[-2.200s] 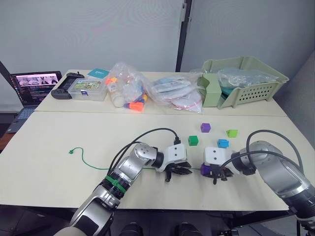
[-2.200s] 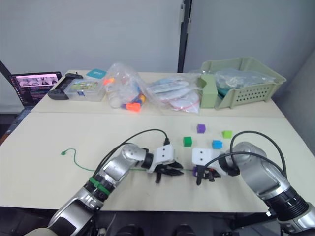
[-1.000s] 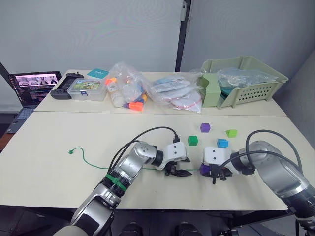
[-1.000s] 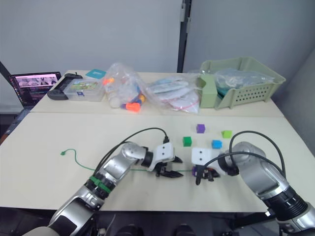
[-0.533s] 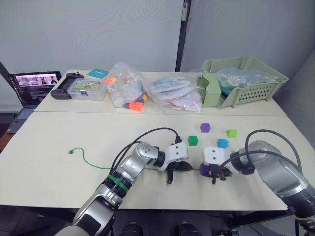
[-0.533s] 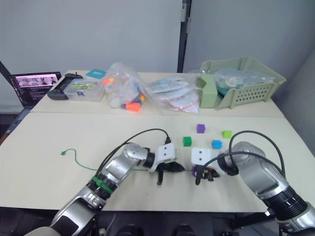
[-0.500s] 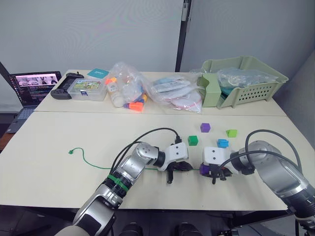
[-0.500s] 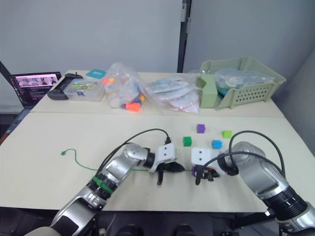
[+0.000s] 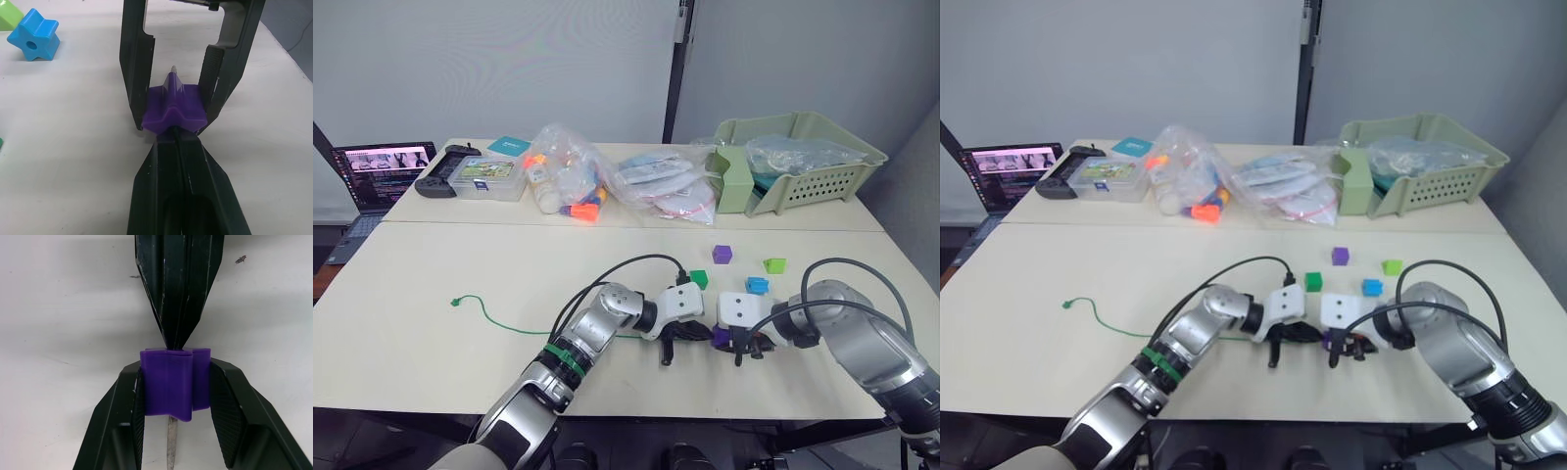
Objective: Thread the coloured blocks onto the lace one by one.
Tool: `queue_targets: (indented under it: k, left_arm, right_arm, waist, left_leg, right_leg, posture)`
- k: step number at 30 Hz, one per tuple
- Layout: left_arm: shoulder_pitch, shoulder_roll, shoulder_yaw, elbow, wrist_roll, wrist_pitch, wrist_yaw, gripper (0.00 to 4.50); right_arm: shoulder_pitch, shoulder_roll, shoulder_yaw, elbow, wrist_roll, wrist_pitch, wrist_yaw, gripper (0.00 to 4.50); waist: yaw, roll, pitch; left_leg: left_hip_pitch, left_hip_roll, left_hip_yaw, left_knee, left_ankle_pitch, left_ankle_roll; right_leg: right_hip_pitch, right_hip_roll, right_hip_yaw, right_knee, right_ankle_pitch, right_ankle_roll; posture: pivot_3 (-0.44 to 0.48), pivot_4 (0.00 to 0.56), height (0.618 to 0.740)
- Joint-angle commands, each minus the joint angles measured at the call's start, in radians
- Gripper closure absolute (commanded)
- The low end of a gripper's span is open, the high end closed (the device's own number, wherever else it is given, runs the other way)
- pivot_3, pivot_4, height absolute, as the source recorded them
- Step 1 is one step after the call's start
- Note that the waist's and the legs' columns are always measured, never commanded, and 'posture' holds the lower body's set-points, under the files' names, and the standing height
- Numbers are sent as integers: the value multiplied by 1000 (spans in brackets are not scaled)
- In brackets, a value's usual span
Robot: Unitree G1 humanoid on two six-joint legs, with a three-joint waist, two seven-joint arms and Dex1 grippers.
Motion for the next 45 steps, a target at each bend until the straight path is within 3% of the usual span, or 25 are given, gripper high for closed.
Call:
queue_targets:
  k: [1, 9, 11, 13, 19, 23, 29, 40, 41, 45]
  left_arm:
    - [-19, 11, 20, -33, -15, -14, -17, 4500]
    - [-11, 41, 69, -83, -49, 10, -24, 4500]
    - [-5, 57, 74, -104, -60, 27, -46, 3962]
    - [0, 77, 76, -125, -68, 34, -61, 3349]
    - [-5, 116, 74, -135, -72, 21, -79, 1372]
    - [-29, 93, 59, -86, -61, -22, -79, 36]
    - [-61, 7, 12, 6, -28, -86, -71, 36]
    - [-112, -96, -11, 193, 48, -141, 6, 36]
    - [-113, -101, -5, 201, 45, -138, 5, 599]
    - [-107, -110, 3, 198, 25, -129, -19, 1887]
  right_arm:
    - [-4, 1, -6, -19, 11, 3, -2, 3158]
    - [-9, 11, 1, -15, 12, 5, -2, 3158]
    - [-9, 17, 2, -15, 21, 13, 4, 3158]
    - [-10, 24, -2, -19, 28, 19, 3, 2109]
    - [-11, -21, -60, -80, 92, 75, 50, 86]
    - [13, -61, -156, -95, 174, 111, 50, 0]
    - [111, -151, -276, -101, 220, 143, 25, 0]
    - [278, -201, -373, -157, 245, 163, -70, 0]
    - [287, -200, -375, -157, 245, 157, -76, 0]
    - [292, -176, -350, -138, 233, 106, -106, 0]
  waist:
    - [-1, 0, 0]
    - [-1, 0, 0]
    - [-2, 0, 0]
    - [-4, 0, 0]
    - [-1, 0, 0]
    - [8, 0, 0]
    - [21, 0, 0]
    - [15, 0, 0]
    - [15, 0, 0]
    - [14, 0, 0]
  left_leg:
    - [0, 0, 0, 0, 0, 0]
    - [0, 0, 0, 0, 0, 0]
    - [0, 0, 0, 0, 0, 0]
    - [0, 1, 0, 0, 0, 0]
    - [0, 0, 0, 0, 0, 0]
    - [-1, 0, 0, 0, 0, 0]
    - [-2, 0, 0, 1, 0, 0]
    - [-2, 0, 0, 0, 0, 0]
    - [-2, 0, 0, 0, 0, 0]
    - [-2, 0, 0, 0, 0, 0]
  right_leg:
    - [0, 0, 0, 0, 0, 0]
    - [0, 0, 0, 0, 0, 0]
    - [0, 0, 0, 0, 0, 0]
    - [0, 1, 0, 0, 0, 0]
    - [0, 0, 0, 0, 0, 0]
    - [0, 0, 0, 0, 0, 0]
    - [0, 0, -1, -1, 0, 0]
    - [-1, 0, 0, -1, 0, 0]
    - [-1, 0, 0, -1, 0, 0]
    - [-1, 0, 0, -1, 0, 0]
  posture:
    - [0, 150, 737]
    - [0, 150, 737]
    - [0, 150, 737]
    - [0, 150, 737]
    - [0, 150, 737]
    - [0, 150, 737]
    - [0, 150, 737]
    - [0, 150, 737]
    - [0, 150, 737]
    - [0, 150, 737]
